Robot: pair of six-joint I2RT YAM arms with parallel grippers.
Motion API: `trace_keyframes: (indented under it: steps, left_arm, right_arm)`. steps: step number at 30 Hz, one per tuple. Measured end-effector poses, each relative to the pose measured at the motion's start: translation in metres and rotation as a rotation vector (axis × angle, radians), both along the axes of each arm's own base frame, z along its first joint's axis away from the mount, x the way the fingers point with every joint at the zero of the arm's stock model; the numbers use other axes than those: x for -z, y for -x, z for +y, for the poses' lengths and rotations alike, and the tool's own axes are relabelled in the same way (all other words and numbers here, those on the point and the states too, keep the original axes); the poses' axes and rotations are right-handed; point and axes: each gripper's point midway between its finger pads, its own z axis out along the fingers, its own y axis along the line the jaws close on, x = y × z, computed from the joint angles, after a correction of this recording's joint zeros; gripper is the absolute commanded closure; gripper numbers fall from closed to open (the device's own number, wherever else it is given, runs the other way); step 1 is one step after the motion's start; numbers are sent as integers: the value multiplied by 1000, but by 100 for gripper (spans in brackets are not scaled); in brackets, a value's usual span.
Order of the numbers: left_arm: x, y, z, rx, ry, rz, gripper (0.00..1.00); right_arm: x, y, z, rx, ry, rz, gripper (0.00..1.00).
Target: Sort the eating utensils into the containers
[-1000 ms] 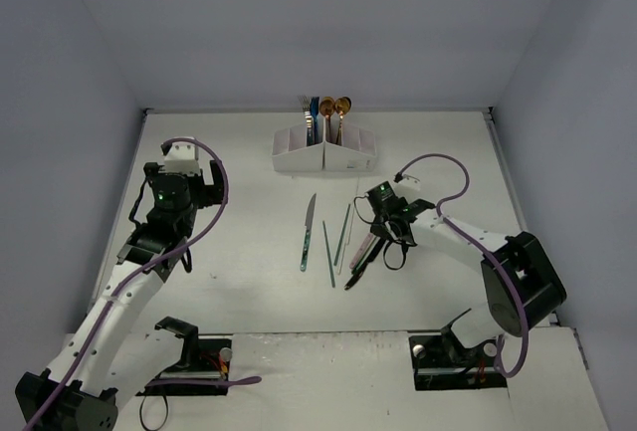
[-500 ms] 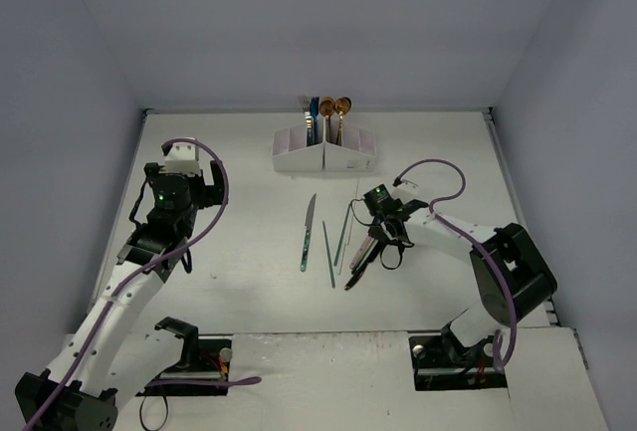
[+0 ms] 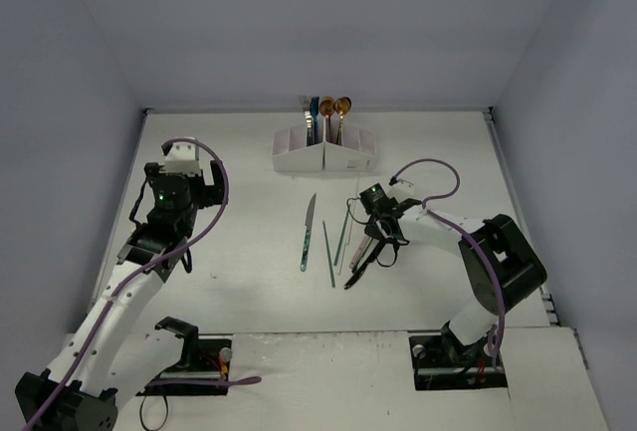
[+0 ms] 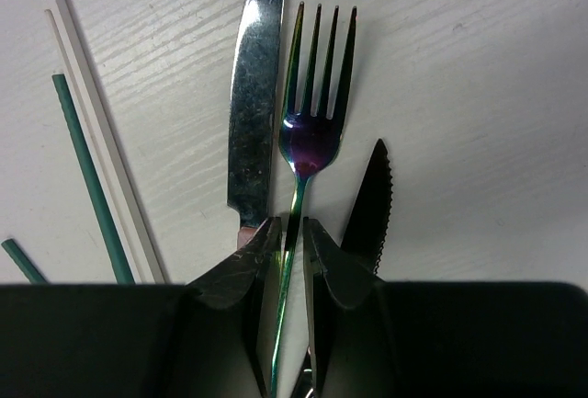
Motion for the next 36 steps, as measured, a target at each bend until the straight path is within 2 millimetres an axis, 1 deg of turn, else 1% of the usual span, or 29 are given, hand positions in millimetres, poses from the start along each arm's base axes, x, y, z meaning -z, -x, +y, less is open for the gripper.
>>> trace_keyframes:
  steps: [2, 3, 12, 14, 15, 17, 19, 20, 22, 24, 26, 28, 30, 31, 33, 36]
  left_arm:
    - [0, 0, 0, 0, 0, 0, 3]
    - [0, 0, 0, 0, 0, 0, 3]
    - [0, 0, 0, 0, 0, 0, 3]
    - [0, 0, 0, 0, 0, 0, 3]
    - [0, 0, 0, 1, 0, 0, 3]
    - [0, 0, 0, 2, 0, 0, 3]
    - [0, 0, -1, 3, 0, 0, 3]
    - [0, 0, -1, 3, 0, 1, 3]
    - [0, 0, -1, 4, 1, 1, 3]
    - [0, 0, -1, 4, 0, 1, 3]
    - [0, 0, -1, 4, 0, 2, 3]
    - [1, 0, -1, 4, 0, 3, 3]
    - [1, 0, -1, 5, 0, 4, 3]
    - [1, 0, -1, 5, 0, 5, 3]
    - [2, 0, -1, 7, -1, 9, 3]
    - [5, -1, -2, 10, -3, 19, 3]
  right_arm:
    - [0, -1, 0, 2, 0, -5, 98]
    - [0, -2, 0, 3, 1, -7, 100]
    - [-4, -5, -3, -28, 39, -13, 100]
    - [-14, -11, -2, -54, 52, -31, 100]
    - [-23, -16, 0, -70, 55, -48, 100]
    - [-47, -31, 8, -106, 58, -99, 100]
    - [-82, -53, 19, -148, 60, -176, 100]
    - [-105, -65, 26, -169, 61, -224, 100]
    - [-160, -96, 44, -214, 54, -359, 100]
    - [-217, -121, 59, -258, 52, -495, 100]
    - [-265, -144, 75, -310, 55, -626, 100]
    - [-302, -164, 89, -354, 60, -751, 100]
    - [-323, -182, 103, -402, 75, -847, 100]
    - [-327, -189, 109, -424, 85, -882, 100]
    - [-324, -203, 120, -462, 111, -928, 100]
    - [-311, -225, 138, -504, 136, -978, 100]
